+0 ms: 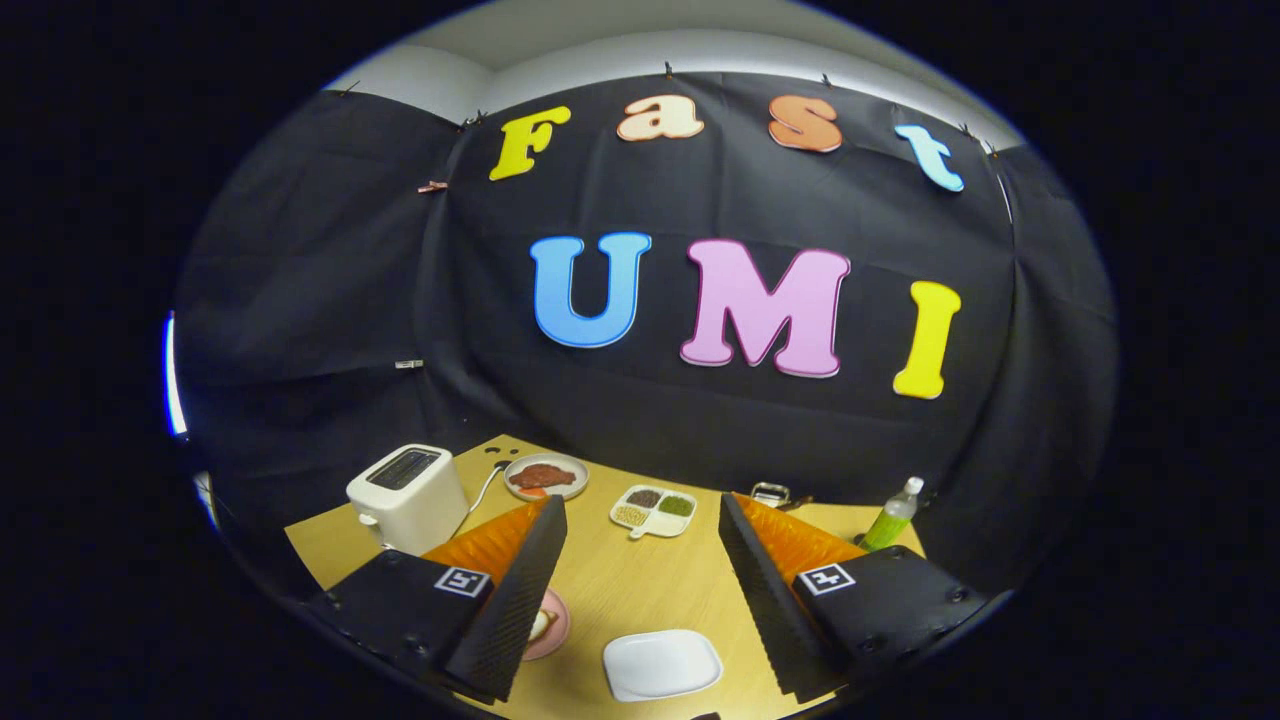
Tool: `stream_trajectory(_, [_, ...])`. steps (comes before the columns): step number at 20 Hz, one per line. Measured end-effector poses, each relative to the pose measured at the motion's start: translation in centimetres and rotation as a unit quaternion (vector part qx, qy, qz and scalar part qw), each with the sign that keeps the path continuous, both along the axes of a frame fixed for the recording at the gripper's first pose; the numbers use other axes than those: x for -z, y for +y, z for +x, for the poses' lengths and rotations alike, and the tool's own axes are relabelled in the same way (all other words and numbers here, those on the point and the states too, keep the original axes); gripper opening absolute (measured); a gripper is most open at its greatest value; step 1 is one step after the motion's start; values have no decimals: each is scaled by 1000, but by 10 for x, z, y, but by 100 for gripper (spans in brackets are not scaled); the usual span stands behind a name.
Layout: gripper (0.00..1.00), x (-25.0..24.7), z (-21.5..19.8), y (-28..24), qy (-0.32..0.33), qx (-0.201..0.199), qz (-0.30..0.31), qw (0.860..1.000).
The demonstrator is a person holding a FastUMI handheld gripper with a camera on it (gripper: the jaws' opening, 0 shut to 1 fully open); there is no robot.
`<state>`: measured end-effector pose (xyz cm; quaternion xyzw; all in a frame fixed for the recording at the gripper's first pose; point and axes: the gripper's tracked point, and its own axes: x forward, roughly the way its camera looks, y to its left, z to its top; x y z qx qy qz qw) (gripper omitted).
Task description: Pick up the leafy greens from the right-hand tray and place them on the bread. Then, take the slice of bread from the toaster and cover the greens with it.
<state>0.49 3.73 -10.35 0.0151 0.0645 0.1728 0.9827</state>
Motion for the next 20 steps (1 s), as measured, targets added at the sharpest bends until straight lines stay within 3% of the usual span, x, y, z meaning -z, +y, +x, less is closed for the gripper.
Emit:
stream_trajectory(4, [98, -22, -11, -32, -29, 17, -11, 999])
stream_trajectory(8, [98, -8, -16, -47, -16, 27, -8, 999])
stream_trajectory(20, [98, -4, -8, -45, -10, 31, -9, 999])
